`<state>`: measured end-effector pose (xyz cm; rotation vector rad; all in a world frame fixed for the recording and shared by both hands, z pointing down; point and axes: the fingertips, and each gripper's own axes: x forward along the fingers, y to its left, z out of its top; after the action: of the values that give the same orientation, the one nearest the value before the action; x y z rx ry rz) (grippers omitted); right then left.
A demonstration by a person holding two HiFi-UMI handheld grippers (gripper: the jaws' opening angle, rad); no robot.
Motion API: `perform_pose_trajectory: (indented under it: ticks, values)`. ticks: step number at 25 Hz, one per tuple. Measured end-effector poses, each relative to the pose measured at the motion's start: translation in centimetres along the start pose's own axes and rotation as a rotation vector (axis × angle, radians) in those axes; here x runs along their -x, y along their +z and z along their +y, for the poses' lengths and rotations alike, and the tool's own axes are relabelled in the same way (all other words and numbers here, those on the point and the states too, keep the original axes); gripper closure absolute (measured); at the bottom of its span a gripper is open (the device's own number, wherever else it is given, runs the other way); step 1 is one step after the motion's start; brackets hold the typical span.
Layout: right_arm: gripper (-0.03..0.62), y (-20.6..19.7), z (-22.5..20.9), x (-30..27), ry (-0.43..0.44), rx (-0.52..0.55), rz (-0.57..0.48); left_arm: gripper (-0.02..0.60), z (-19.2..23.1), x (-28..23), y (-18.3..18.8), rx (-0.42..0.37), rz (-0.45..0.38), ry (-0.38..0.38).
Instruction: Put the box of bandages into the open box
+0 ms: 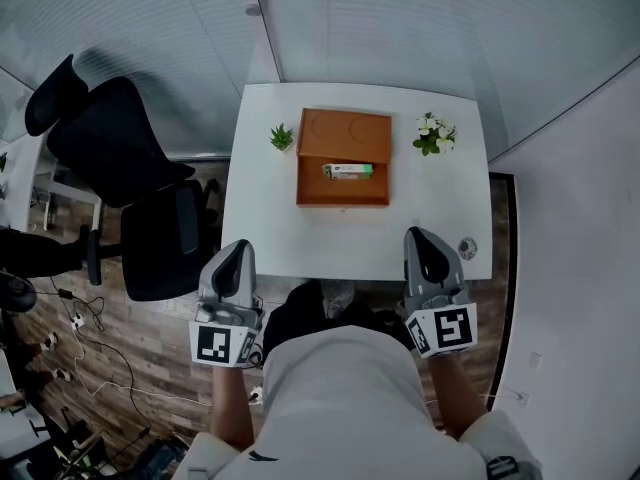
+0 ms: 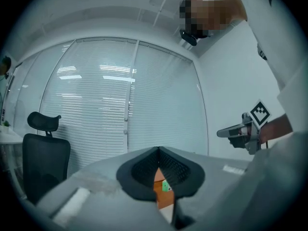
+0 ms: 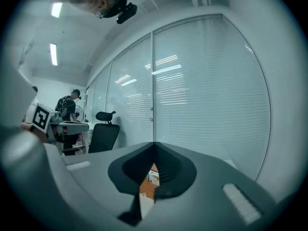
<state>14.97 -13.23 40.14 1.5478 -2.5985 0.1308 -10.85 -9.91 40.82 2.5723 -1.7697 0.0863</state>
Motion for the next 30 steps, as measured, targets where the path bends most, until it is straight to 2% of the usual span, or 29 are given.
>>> perform_pose_trajectory:
  ticks: [10, 23, 30]
  values:
    - [0.591, 0.6, 4.2, 5.4, -0.018, 0.023, -0.019, 0.576, -1.2, 6.0, 0.9, 0.001, -0.033, -0.028]
    - [0.594, 0.3, 15.2, 16.8, -0.046, 0.002, 0.012, 0.576, -3.2, 20.7, 0.9, 0.017, -0.033, -0.104]
    - [0.594, -0.1, 17.8, 20.6, -0.025, 0.030, 0.023, 0.576, -5.2, 24.1, 2.0, 0.011, -0.041, -0.124]
